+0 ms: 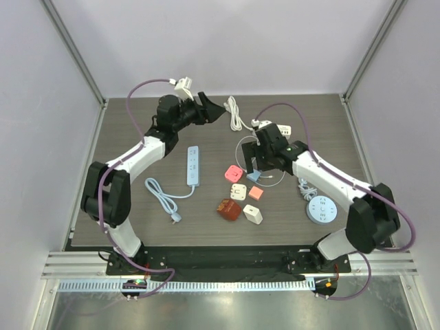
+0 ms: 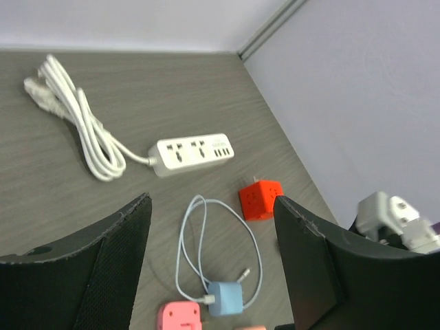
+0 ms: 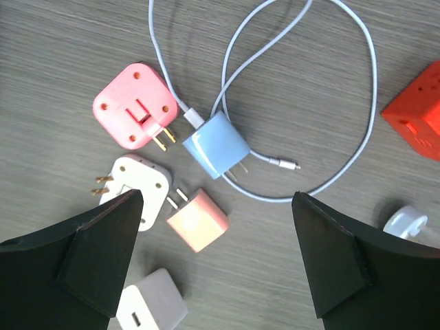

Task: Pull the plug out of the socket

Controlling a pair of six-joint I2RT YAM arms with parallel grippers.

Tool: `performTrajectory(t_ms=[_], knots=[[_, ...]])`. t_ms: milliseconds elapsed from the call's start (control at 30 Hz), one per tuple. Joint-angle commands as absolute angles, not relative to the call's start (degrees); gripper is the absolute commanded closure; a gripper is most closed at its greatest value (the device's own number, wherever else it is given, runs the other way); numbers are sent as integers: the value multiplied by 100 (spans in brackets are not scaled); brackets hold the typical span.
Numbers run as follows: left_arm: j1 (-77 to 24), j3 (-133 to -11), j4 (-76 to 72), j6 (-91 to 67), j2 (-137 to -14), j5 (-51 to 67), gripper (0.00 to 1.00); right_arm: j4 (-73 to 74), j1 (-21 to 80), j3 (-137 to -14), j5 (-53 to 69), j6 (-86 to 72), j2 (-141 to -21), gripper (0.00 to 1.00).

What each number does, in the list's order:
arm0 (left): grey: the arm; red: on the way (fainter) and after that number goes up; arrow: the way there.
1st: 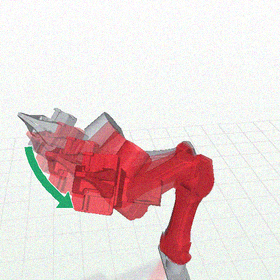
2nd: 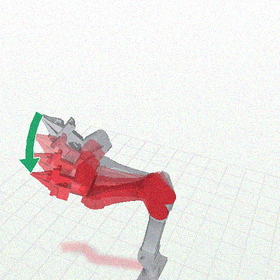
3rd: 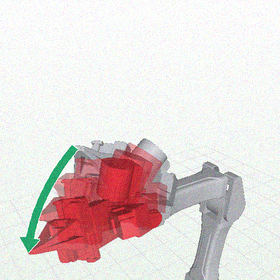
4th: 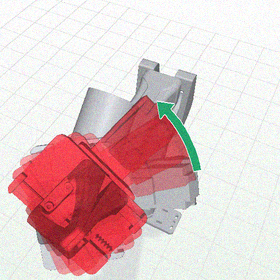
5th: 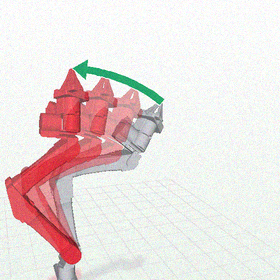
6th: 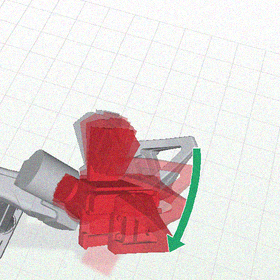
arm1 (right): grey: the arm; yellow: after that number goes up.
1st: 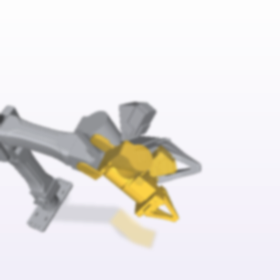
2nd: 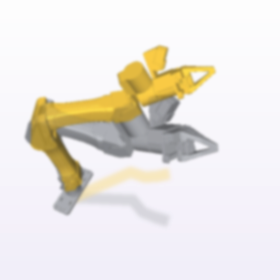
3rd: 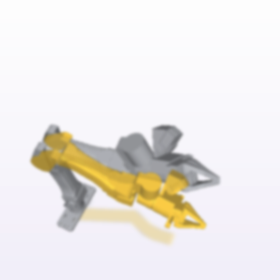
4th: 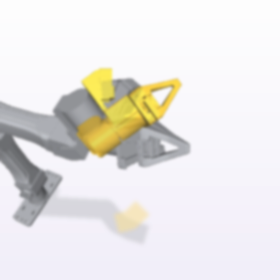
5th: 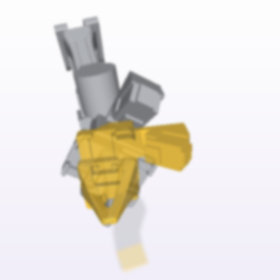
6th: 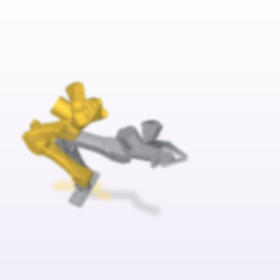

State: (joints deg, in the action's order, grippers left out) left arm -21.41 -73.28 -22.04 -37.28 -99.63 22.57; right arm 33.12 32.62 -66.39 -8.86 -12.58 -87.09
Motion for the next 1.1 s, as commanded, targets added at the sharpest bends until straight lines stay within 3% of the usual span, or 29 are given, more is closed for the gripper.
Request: performTrajectory(t_ms=[0, 200, 633, 1000, 1067], knots=[[-2223, -7059, -2374, -3981, -9485, 2382, 27, 2848, 3296, -6224, -765, -1643, -8149, 4], [-2434, -5900, -2074, -4254, -8431, 1943, 18, 2207, 3296, -5415, -607, -2389, -7217, 0], [-2681, -1918, -2373, -5861, -4907, 2223, 14, 1354, 3287, -3043, -1134, -4403, -4247, 0], [-2689, 394, -1785, -7767, -77, 2197, 10, 1292, 3296, -926, -1169, -6054, -2138, 0], [-2689, 343, -1309, -7744, 107, 2442, 8, 1353, 3296, -704, -1046, -6213, -1584, 0]])
